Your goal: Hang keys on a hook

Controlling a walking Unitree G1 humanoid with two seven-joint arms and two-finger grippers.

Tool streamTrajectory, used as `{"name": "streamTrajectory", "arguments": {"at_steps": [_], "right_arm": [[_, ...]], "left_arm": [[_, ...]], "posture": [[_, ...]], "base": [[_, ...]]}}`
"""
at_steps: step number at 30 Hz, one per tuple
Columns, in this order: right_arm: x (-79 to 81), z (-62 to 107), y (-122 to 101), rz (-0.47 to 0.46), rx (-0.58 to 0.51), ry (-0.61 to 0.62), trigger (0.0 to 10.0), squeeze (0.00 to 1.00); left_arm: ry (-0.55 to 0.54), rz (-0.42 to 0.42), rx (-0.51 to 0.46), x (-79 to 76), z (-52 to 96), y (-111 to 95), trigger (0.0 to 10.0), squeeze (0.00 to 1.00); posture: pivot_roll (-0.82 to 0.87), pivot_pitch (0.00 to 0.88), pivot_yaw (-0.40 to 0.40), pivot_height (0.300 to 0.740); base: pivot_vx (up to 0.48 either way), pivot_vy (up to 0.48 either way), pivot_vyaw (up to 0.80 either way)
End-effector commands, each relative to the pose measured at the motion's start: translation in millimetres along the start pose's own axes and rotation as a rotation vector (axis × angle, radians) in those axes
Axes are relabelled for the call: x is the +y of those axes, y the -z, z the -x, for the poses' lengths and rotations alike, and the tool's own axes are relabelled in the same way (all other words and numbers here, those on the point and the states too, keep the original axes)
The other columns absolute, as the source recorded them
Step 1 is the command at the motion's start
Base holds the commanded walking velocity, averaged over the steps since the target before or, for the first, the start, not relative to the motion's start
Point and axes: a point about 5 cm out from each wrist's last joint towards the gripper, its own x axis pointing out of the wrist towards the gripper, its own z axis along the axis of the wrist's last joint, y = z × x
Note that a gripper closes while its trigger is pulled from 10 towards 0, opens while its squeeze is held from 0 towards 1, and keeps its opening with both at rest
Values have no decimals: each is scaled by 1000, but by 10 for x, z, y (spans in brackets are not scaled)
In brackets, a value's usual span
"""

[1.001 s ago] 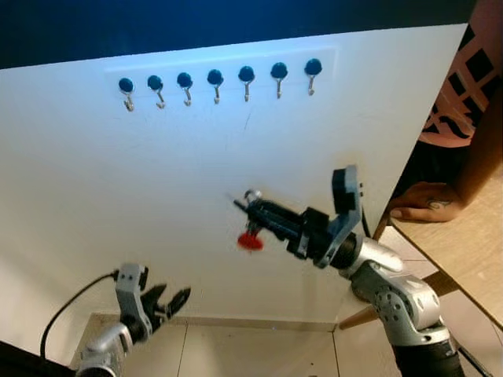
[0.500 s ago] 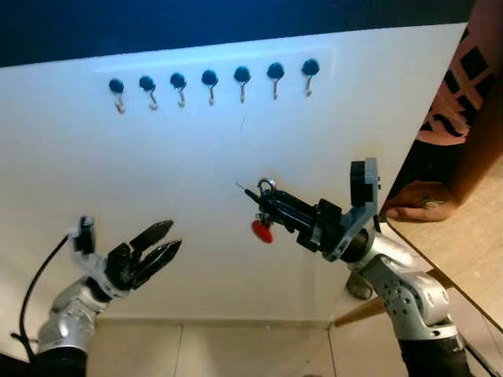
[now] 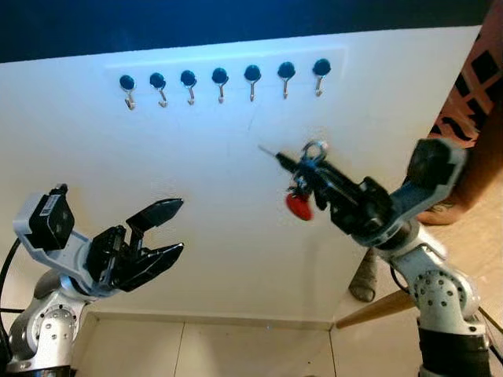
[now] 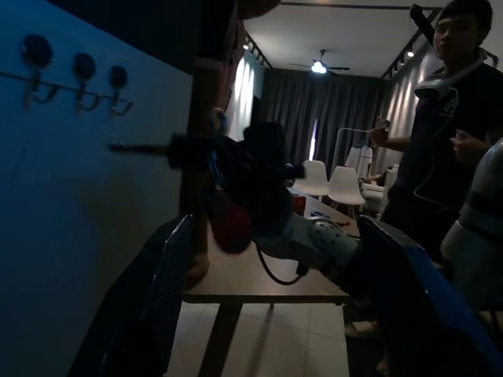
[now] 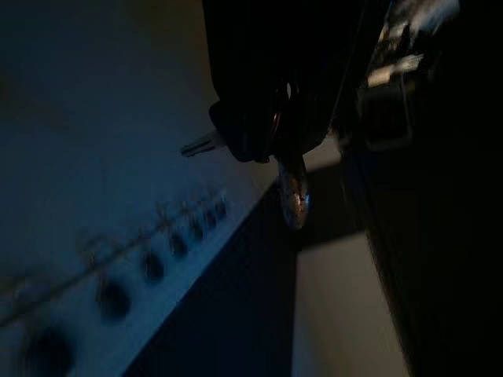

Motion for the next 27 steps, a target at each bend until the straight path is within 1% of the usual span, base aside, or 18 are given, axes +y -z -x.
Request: {"name": "streamTrajectory", "arguments": {"at_steps": [1, 2, 4, 6, 7, 8, 10, 12, 16, 19, 22, 23, 27], "right_arm": [[-104, -24, -43, 7, -60, 64, 10000, 0], [-104, -24, -43, 7, -60, 64, 10000, 0], [-157, -75, -89, 11, -99, 95, 10000, 0], [-157, -75, -89, 11, -99, 95, 10000, 0], [-183, -107, -118, 5, -123, 112, 10000, 0], [-183, -107, -118, 5, -123, 112, 10000, 0], [-237, -157, -150, -3, -145, 148, 10000, 0], [-255, -171, -153, -6, -148, 160, 10000, 0], [-275, -224, -123, -29, -136, 163, 10000, 0], [-271, -259, -101, -46, -124, 152, 10000, 0], [-254, -297, -37, -64, -82, 145, 10000, 0], [-239, -302, -8, -83, -65, 136, 10000, 0], [-223, -305, 19, -105, -50, 127, 10000, 0]], "left_arm": [[10, 16, 25, -20, -14, -19, 10000, 0], [10, 16, 25, -20, -14, -19, 10000, 0], [9, 24, 27, -24, -51, -15, 10000, 0], [9, 24, 27, -24, -51, -15, 10000, 0], [8, 22, 25, -21, -71, -28, 10000, 0], [8, 22, 25, -21, -71, -28, 10000, 0], [5, -7, 32, -8, -97, -84, 10000, 0], [2, -20, 35, 0, -101, -109, 10000, 0], [-25, -72, 60, 19, -86, -190, 10000, 0], [-45, -91, 72, 30, -69, -219, 10000, 0], [-98, -118, 87, 64, -24, -245, 10000, 0], [-125, -131, 99, 84, 6, -250, 10000, 0], [-152, -145, 112, 105, 37, -253, 10000, 0]], "posture": [[-154, 66, 80, 740], [-154, 66, 80, 740], [-155, 65, 85, 740], [-155, 65, 85, 740], [-158, 64, 91, 740], [-158, 64, 91, 740], [-159, 63, 92, 740], [-159, 63, 92, 740], [-159, 63, 93, 740], [-154, 63, 91, 740], [-152, 62, 89, 740], [-152, 62, 89, 740], [-152, 62, 89, 740]], "base": [[0, 0, 0], [0, 0, 0], [0, 0, 0], [0, 0, 0], [0, 0, 0], [0, 0, 0], [0, 0, 0], [0, 0, 0], [0, 0, 0], [0, 0, 0], [0, 0, 0], [0, 0, 0], [0, 0, 0]]}}
